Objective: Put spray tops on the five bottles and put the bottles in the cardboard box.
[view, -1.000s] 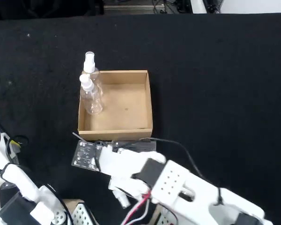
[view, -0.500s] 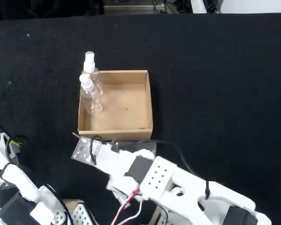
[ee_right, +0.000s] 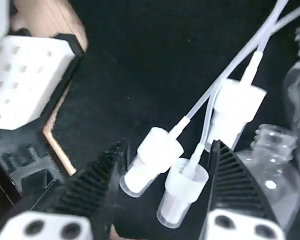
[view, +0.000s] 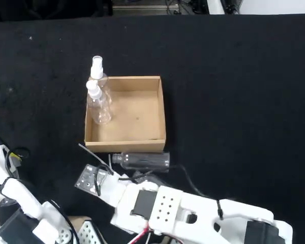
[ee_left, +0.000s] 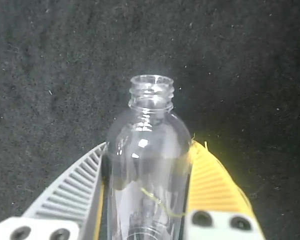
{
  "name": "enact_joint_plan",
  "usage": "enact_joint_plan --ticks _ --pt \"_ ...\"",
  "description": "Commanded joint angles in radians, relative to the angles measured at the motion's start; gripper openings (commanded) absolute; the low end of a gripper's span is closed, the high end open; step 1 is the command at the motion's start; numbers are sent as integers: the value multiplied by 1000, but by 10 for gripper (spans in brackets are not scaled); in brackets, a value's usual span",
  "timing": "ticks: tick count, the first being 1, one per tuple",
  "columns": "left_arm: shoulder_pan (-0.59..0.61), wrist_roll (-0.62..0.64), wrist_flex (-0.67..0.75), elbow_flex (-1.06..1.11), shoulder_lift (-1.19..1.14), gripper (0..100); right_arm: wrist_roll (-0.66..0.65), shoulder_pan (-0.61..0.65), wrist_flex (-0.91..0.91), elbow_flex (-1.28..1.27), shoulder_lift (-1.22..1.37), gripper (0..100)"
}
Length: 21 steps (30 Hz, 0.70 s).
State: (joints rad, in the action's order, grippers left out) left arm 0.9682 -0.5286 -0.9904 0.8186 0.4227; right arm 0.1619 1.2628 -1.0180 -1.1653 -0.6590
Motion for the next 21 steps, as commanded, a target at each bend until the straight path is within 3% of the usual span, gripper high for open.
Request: enact_joint_plan --ticks 1,8,11,17,21 --pt "10 3 9 -28 12 30 9 11 83 -53 7 240" --pt "10 3 8 -30 14 30 2 11 140 -122 7 238" --pt "10 3 8 -30 17 30 -8 9 141 -120 4 178" --pt "10 3 8 -27 17 30 -244 8 143 -88 1 16" --pt "10 3 8 -27 17 30 -342 -63 141 -62 1 24"
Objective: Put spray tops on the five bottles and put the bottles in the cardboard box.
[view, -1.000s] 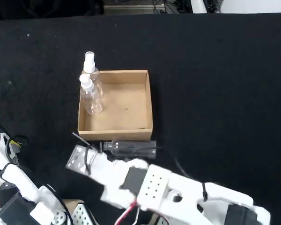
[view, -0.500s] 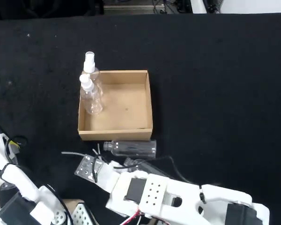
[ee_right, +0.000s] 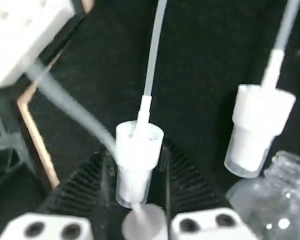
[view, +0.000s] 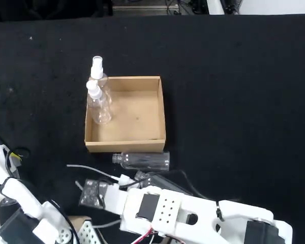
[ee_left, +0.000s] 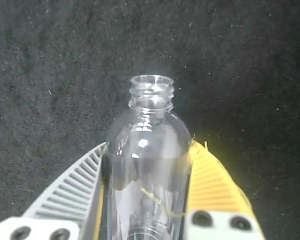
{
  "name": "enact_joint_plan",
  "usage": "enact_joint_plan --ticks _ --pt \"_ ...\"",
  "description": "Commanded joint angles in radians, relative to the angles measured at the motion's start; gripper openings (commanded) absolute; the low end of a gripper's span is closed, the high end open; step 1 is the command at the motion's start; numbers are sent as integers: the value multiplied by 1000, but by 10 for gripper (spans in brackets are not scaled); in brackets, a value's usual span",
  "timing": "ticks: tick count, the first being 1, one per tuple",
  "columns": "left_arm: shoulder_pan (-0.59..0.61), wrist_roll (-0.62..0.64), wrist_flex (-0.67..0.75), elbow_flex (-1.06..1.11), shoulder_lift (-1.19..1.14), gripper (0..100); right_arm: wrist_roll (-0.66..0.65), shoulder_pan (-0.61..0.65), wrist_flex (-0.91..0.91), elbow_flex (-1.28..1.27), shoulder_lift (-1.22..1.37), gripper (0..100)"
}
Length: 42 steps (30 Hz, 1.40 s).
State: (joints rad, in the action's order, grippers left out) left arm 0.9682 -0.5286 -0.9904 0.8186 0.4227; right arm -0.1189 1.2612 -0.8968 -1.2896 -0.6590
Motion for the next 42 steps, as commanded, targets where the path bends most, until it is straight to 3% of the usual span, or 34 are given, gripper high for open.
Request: enact_joint_plan --ticks 1,6,10,14,22,35,38,42 --pt "10 3 8 -27 17 30 -72 -94 20 70 1 24" --pt "10 2 8 -27 17 30 -83 -255 17 114 -1 22" --pt "10 2 11 -27 17 30 -83 -304 17 130 -1 22" --pt "10 2 12 -27 17 30 -80 -308 -6 153 -8 21" --pt "10 2 11 -27 17 32 -75 -308 -284 371 -211 25" --pt "10 2 6 -27 18 32 -75 -330 -402 604 -542 25" --pt "12 2 6 -36 20 30 -75 -451 -402 630 -591 22" --pt "1 8 -29 -62 46 30 -77 -781 -397 627 -591 25"
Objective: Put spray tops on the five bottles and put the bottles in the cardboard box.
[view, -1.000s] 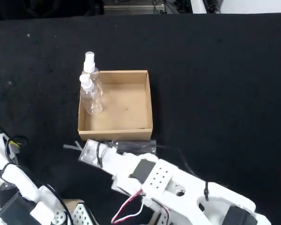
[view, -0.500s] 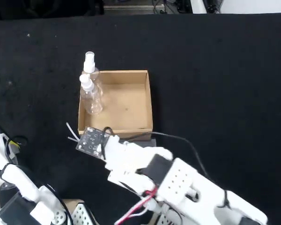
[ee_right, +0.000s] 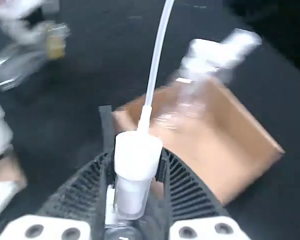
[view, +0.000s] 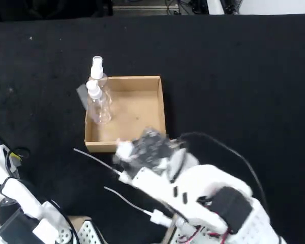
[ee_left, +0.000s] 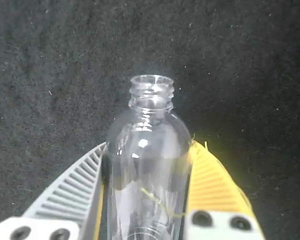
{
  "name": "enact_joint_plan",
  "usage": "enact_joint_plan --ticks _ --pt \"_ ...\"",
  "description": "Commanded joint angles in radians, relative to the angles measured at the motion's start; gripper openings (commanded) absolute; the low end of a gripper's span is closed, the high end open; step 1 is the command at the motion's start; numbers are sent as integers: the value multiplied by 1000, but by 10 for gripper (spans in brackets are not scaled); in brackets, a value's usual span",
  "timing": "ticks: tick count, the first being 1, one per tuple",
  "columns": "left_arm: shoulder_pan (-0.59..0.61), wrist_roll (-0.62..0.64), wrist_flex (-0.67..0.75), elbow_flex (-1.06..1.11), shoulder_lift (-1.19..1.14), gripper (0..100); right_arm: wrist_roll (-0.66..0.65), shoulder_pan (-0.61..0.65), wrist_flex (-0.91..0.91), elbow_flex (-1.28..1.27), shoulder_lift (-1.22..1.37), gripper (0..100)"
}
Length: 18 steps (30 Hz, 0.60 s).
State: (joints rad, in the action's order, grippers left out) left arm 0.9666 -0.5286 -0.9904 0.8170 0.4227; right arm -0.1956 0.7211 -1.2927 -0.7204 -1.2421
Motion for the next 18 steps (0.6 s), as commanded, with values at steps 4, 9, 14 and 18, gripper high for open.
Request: enact_joint_plan --ticks 4,9,14,18 --pt "-53 46 -81 -58 169 30 -5 -611 23 25 73 26" --pt "-182 183 -78 5 361 30 -6 -922 117 -54 274 26" --pt "-272 361 18 47 505 30 -6 -1123 242 -70 473 26" --pt "-297 519 193 173 588 30 -11 -1208 273 -64 627 26"
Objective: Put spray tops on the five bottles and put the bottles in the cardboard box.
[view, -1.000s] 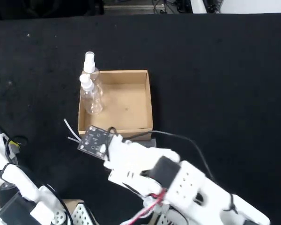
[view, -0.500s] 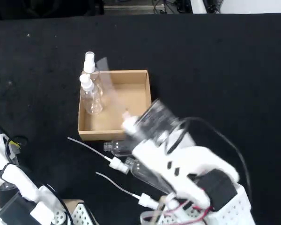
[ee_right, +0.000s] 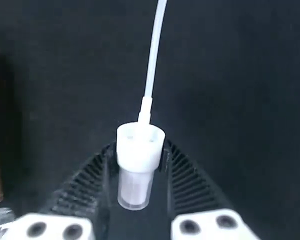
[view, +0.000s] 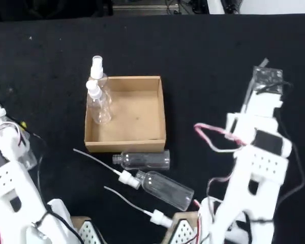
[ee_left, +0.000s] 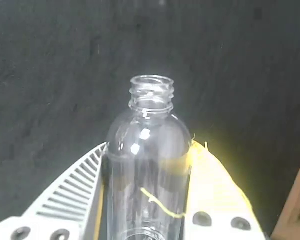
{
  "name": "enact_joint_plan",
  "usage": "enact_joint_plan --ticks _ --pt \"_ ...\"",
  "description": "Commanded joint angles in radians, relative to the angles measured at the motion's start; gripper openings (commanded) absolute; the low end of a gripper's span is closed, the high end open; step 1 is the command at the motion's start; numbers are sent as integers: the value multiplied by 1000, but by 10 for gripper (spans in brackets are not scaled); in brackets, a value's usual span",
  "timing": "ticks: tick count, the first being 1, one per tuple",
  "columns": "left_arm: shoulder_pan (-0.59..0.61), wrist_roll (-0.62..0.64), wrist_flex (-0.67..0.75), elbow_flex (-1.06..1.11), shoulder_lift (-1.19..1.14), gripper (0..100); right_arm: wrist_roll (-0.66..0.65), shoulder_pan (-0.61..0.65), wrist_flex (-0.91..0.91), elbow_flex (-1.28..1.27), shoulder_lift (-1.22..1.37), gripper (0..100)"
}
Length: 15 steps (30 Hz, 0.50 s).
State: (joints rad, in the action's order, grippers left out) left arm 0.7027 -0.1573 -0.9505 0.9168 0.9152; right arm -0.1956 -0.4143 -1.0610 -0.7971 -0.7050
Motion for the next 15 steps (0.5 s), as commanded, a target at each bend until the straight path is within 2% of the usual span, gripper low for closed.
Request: enact_joint_plan --ticks 1,6,12,15 --pt "-44 176 196 108 115 30 -26 -89 49 13 133 26" --pt "-93 199 419 285 210 30 -8 -153 114 24 354 26" --pt "-136 201 577 421 325 30 298 -236 126 133 542 28" --pt "-128 235 601 490 377 30 376 -210 74 176 579 118"
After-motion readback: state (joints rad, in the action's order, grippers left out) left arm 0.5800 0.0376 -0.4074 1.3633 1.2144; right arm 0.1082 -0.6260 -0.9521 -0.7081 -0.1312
